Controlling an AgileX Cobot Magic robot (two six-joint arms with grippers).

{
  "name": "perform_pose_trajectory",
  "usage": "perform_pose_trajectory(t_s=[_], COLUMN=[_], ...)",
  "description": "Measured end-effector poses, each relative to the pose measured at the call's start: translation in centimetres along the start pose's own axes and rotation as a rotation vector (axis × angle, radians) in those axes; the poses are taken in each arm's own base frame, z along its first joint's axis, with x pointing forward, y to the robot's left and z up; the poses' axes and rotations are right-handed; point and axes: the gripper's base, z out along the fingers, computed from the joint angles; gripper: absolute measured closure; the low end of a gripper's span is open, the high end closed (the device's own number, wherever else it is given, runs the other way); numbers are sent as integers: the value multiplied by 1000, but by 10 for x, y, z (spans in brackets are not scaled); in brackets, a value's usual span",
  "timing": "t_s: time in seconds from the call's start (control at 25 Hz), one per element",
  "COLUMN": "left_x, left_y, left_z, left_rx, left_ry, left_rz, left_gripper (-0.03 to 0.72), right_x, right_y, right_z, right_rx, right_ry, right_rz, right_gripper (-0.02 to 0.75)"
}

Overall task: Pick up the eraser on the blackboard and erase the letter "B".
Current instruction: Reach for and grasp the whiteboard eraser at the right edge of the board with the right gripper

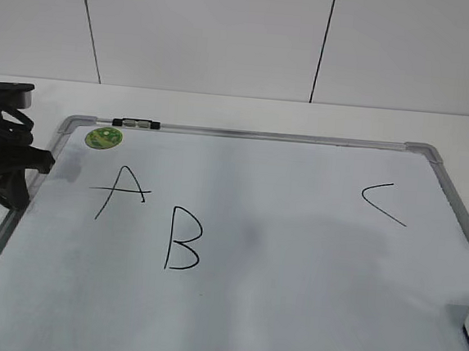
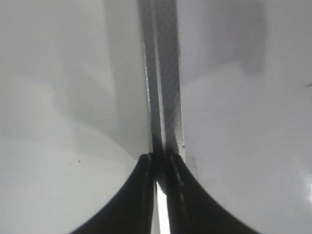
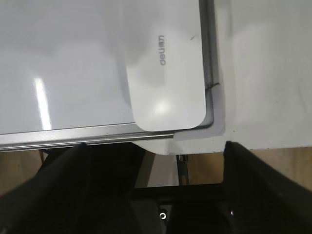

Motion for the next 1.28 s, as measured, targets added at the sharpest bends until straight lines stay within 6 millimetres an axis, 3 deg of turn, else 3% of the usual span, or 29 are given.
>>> perform_pose_trajectory(t_s=[0.24, 0.72, 1.28], left_x=[0, 0, 0], left_y=[0, 0, 0], left_z=[0, 0, 0], left_rx=[0, 0, 0], left_ry=[2, 1, 0], left_rz=[0, 0, 0], left_gripper=[651, 651, 650], right_x=[-9, -42, -54], right_y=[-4, -5, -5], right_z=[17, 57, 81], right_rx=[24, 39, 40], right_ry=[-68, 30, 82], right_rz=[-5, -30, -63], right_gripper=[78, 79, 80])
